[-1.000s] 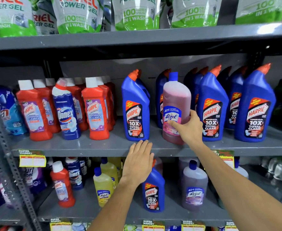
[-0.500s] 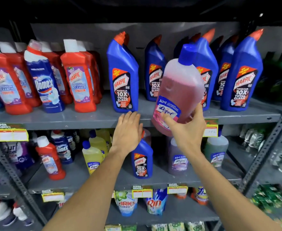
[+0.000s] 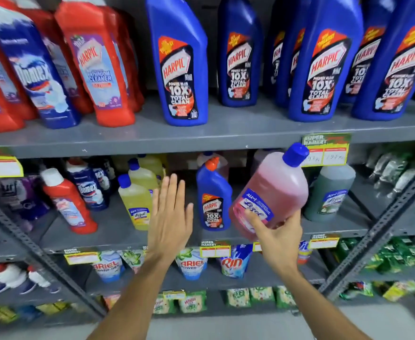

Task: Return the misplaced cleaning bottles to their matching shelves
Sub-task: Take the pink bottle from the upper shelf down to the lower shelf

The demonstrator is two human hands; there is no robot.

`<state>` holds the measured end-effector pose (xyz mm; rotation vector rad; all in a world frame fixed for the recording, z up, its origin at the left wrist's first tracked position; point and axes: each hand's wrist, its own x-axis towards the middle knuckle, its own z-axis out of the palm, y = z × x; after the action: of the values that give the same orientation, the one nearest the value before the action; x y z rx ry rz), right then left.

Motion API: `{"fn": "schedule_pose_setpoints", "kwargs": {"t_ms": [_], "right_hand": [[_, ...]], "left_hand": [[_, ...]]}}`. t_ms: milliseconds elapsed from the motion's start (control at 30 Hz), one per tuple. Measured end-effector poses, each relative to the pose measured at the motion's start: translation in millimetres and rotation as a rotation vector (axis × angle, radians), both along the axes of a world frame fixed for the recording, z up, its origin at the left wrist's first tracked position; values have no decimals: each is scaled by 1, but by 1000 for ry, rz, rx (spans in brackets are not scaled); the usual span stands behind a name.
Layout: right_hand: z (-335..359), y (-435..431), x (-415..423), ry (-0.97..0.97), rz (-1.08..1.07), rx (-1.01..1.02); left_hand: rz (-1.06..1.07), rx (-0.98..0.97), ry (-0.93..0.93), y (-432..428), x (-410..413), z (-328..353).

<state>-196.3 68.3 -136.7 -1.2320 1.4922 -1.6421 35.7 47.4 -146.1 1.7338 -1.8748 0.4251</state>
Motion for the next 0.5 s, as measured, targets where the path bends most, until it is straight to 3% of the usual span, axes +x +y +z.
{"fn": "schedule_pose_setpoints", "kwargs": {"t_ms": [267, 500], "right_hand": [[-66, -42, 13, 38, -91, 136], [-100, -82, 30, 155, -112, 194]], "left_hand": [[-21, 576, -20, -23, 21, -114], [-79, 768, -21, -60, 19, -141]]}}
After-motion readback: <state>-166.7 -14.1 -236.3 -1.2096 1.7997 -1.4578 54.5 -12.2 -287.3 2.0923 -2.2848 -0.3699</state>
